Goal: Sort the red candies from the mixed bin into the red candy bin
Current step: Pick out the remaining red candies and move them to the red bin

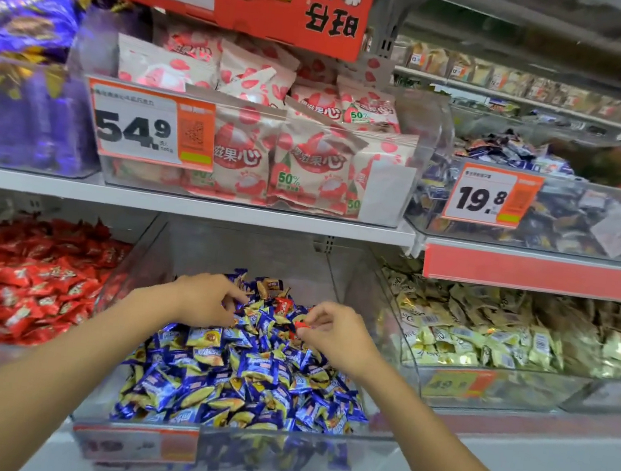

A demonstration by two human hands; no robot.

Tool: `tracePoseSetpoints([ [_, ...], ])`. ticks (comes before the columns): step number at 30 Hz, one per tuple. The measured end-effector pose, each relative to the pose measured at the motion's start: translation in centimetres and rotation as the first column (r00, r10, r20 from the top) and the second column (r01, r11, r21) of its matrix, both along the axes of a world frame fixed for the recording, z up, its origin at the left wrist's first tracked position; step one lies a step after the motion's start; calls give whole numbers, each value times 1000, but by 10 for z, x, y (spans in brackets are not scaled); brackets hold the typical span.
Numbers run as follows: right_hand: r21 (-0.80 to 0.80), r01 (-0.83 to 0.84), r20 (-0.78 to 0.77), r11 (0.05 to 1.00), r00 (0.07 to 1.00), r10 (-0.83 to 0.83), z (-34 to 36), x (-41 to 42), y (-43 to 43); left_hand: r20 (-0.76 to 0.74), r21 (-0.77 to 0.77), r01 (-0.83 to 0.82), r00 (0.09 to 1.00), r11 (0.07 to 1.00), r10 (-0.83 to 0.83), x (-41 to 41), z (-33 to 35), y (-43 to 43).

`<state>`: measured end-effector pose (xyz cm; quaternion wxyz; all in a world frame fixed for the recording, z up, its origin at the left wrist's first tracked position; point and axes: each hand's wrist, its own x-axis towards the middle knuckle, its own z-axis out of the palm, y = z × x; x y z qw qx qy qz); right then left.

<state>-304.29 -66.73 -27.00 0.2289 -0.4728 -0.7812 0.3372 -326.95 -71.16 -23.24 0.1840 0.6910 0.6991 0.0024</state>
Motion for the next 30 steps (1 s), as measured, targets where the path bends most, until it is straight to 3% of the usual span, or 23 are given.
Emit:
tracePoseSetpoints([
  [8,-42,59,-145,997,987,-64,25,7,12,130,-131,-85,986,988,102,-3,9,-5],
  [11,-81,57,-169,995,983,-70,28,3,18,260,40,-163,954,986,147,-2,7,1],
  [13,-98,48,-151,994,986,-63,29,-4,23,226,116,-142,968,983,113,2,0,5],
  [16,-103,78,-110,992,990,-90,26,-20,34,58,89,-18,998,996,13,3,-16,15],
  [19,-94,118,-58,989,991,-124,16,-37,46,-52,27,-4,999,1000,5,-2,-19,18],
  [23,-91,32,47,995,999,-28,-10,-55,52,-25,-53,-6,1000,999,5,-4,-16,17],
  [30,-141,-25,15,990,1000,27,-9,-50,49,-20,135,-81,996,988,84,-9,-21,15],
])
